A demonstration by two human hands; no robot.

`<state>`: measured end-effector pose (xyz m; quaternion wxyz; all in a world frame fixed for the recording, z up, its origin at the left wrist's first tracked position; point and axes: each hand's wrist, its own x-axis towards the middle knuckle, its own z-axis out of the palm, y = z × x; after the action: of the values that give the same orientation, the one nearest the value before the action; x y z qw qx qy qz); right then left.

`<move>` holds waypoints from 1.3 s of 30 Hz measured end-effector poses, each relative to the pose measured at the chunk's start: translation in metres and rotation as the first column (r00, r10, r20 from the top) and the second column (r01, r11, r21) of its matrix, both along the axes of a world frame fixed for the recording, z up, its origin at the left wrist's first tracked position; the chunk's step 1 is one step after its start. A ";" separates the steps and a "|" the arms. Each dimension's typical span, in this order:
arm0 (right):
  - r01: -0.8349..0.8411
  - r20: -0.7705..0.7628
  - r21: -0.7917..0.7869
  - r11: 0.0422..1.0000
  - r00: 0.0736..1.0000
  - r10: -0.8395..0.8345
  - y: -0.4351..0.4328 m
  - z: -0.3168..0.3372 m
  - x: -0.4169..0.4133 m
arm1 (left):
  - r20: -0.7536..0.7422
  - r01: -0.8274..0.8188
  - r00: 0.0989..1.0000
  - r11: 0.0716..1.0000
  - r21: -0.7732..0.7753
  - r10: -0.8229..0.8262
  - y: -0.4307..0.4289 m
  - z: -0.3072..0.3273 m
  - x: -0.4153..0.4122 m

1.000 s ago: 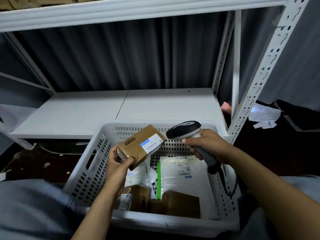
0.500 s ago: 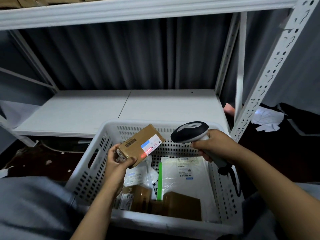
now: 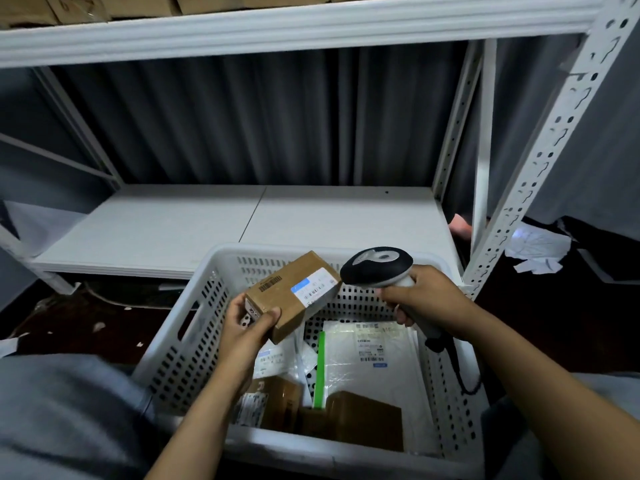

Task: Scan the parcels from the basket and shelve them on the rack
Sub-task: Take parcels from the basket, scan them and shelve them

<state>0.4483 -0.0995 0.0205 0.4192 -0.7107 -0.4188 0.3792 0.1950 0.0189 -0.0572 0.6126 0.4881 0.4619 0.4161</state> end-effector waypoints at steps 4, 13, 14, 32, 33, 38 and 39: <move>0.124 -0.045 0.129 0.984 0.992 -0.119 0.002 -0.006 -0.006 | 0.040 0.085 0.996 0.995 -0.050 -0.083 -0.006 0.014 0.008; 0.343 -0.292 0.293 0.893 0.921 -0.258 0.001 0.020 -0.040 | 0.010 0.387 0.922 0.922 -0.009 -0.387 -0.019 0.075 0.003; 0.355 -0.301 0.295 0.887 0.916 -0.266 0.003 0.023 -0.042 | -0.029 0.426 0.904 0.905 0.005 -0.426 -0.018 0.082 -0.001; 0.146 -0.067 0.455 0.879 0.989 -0.130 0.087 0.201 -0.145 | -0.259 0.183 0.964 0.865 0.467 -0.064 0.057 0.260 -0.115; 0.136 -0.033 0.455 0.880 0.990 -0.136 0.095 0.211 -0.150 | -0.247 0.154 0.968 0.862 0.482 -0.036 0.062 0.269 -0.122; 0.080 0.089 0.462 0.883 0.987 -0.136 0.133 0.258 -0.180 | -0.205 -0.011 0.968 0.844 0.536 0.142 0.096 0.305 -0.150; 0.069 0.083 0.468 0.881 0.989 -0.121 0.139 0.265 -0.185 | -0.203 -0.046 0.961 0.833 0.551 0.187 0.105 0.310 -0.154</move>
<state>0.2630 0.0396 0.2860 0.5712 -0.6294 -0.4844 0.2073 0.0415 0.1238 0.2532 0.3605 0.6597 0.4279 0.5018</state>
